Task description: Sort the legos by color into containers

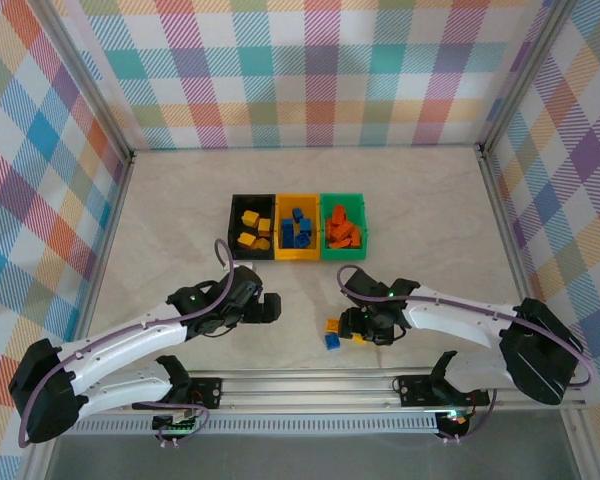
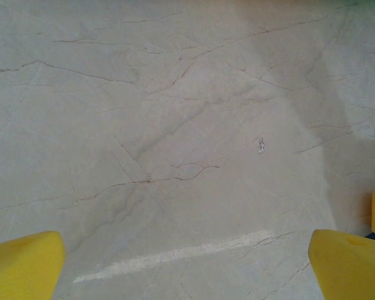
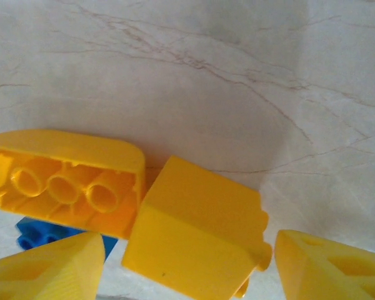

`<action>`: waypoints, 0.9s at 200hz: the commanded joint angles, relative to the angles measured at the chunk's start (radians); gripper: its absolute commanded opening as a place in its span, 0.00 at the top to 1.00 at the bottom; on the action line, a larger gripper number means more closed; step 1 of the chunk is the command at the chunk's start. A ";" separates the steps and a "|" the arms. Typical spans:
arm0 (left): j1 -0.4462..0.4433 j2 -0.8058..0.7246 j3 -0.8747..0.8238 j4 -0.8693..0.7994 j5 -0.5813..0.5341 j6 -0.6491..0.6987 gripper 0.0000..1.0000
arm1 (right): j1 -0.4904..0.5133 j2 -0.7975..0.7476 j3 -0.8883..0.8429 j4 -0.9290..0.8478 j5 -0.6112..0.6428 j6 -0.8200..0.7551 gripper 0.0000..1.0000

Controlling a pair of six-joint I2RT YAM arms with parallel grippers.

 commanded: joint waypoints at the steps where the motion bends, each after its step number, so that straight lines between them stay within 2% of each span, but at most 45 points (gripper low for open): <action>1: 0.002 -0.021 -0.017 -0.003 -0.012 0.003 0.00 | 0.003 0.029 0.015 -0.040 0.024 0.009 0.33; 49: 0.002 -0.027 -0.003 -0.014 -0.008 0.010 0.00 | 0.002 -0.017 0.033 -0.067 0.057 -0.010 0.53; 73: 0.003 -0.047 -0.003 -0.025 -0.022 0.003 0.00 | -0.004 -0.054 0.073 -0.092 0.078 -0.067 0.62; 105: 0.005 -0.101 0.001 -0.079 -0.078 -0.004 0.00 | -0.010 -0.066 0.223 -0.079 0.107 -0.250 0.66; 136: 0.005 -0.165 0.006 -0.145 -0.116 -0.004 0.00 | -0.016 0.095 0.473 0.006 0.076 -0.422 0.65; 180: 0.004 -0.214 0.025 -0.269 -0.158 -0.051 0.00 | -0.049 0.482 0.866 0.096 0.039 -0.540 0.64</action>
